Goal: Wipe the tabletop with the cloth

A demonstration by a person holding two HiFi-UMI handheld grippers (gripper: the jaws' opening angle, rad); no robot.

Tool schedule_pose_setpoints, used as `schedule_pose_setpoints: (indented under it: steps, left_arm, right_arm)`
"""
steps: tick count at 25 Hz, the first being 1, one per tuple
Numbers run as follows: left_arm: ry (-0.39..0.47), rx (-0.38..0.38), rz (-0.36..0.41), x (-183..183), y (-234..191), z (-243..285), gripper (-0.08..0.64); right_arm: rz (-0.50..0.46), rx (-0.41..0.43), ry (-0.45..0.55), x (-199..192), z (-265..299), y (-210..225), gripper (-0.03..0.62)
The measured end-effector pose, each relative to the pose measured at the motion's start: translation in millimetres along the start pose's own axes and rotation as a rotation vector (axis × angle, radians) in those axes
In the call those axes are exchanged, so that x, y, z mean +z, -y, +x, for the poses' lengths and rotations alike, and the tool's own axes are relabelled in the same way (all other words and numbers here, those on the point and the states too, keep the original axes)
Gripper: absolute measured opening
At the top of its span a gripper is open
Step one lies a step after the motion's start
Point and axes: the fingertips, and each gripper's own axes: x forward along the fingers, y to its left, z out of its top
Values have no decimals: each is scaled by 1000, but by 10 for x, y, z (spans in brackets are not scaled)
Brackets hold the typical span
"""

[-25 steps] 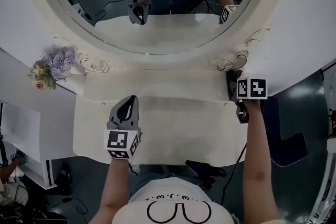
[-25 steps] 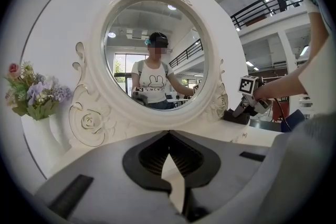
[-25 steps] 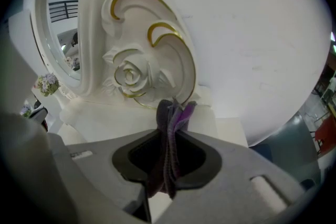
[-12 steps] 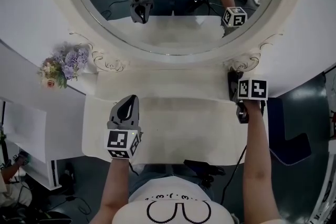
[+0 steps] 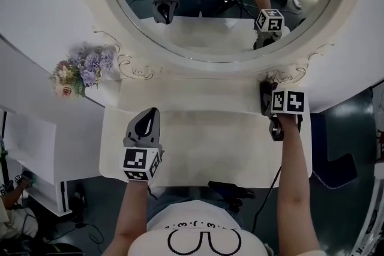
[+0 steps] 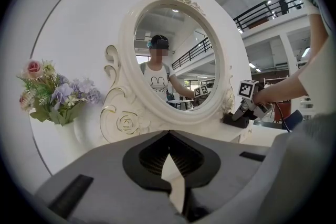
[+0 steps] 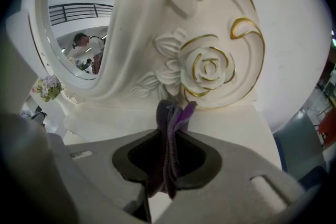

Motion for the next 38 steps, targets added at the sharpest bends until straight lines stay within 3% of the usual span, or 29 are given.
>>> schedule_pose_setpoints:
  steps: [38]
  left_arm:
    - [3,-29,-33,-257,-1111,-511,-2]
  right_arm:
    - [-4,36,9,44,396,-1660,78]
